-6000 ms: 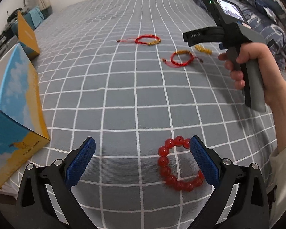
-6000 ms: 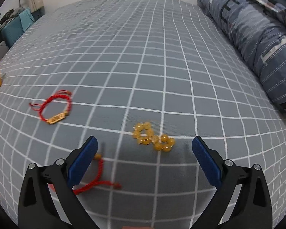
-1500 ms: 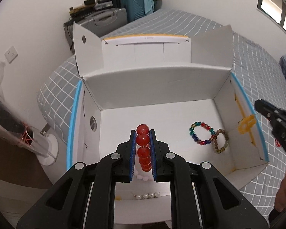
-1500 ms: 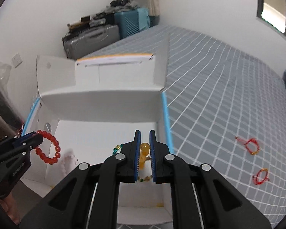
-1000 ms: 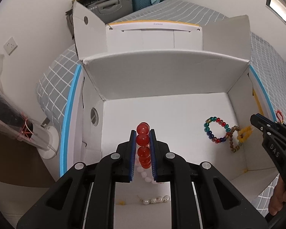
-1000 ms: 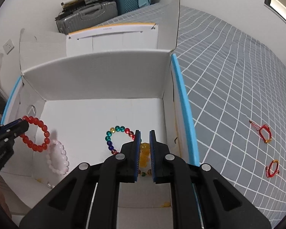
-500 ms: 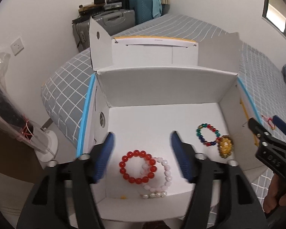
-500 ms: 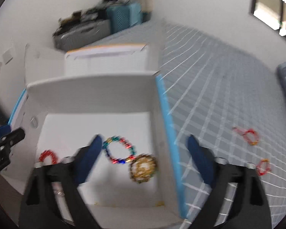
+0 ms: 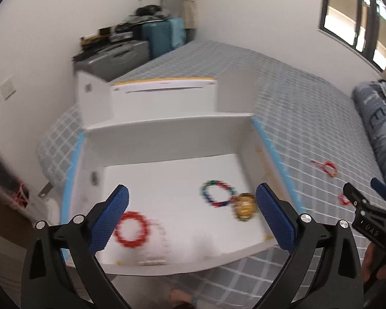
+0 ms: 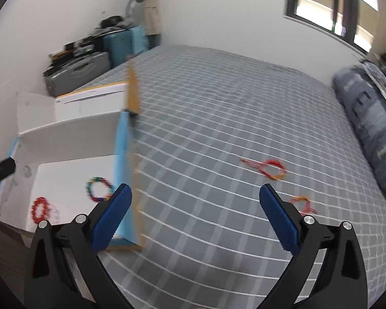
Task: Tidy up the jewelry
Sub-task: 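Move both open tools from the box back over the red string bracelets, then grasp one red string bracelet with the left tool while the right tool grasps the other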
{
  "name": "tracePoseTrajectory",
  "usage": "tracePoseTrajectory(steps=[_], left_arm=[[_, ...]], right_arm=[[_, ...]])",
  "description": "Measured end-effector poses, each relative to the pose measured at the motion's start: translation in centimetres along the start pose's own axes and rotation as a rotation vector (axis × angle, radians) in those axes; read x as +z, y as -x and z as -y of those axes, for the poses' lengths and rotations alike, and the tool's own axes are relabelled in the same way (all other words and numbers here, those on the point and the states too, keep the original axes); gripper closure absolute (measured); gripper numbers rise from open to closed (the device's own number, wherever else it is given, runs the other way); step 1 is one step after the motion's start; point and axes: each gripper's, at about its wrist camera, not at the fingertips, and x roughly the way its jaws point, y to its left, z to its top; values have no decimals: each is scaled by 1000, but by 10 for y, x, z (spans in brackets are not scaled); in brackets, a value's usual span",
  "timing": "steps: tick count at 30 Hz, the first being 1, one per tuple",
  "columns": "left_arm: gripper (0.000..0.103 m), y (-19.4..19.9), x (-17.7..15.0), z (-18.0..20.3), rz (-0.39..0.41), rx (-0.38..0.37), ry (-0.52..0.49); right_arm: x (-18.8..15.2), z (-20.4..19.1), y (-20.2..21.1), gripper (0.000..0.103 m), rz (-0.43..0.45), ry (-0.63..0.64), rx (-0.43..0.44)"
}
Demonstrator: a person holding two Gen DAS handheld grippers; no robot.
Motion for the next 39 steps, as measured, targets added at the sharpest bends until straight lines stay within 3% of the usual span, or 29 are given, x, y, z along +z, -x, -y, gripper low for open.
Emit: tracePoseTrajectory(steps=[5, 10, 17, 22, 30, 36, 39], left_arm=[[6, -10, 8, 76, 1, -65, -85], [6, -45, 8, 172, 4, -107, -185], [6, -132, -1, 296, -45, -178, -293], [6, -191, -2, 351, -85, -130, -358], [7, -261, -1, 383, -170, -159, -330], [7, -286, -4, 380, -216, -210, -285], [8, -289, -6, 379, -211, -205, -293]], right_arm=[[-15, 74, -9, 8, -57, -83, -96], [-41, 139, -26, 8, -84, -180, -177], [-61, 197, -86, 8, -173, -262, -171], [-59, 216, -132, 8, -240, -281, -106], [-61, 215, -170, 13, -268, -244, -69], [-67, 215, -183, 16, -273, -240, -86], [-66, 216, -181, 25, -266, -238, -98]])
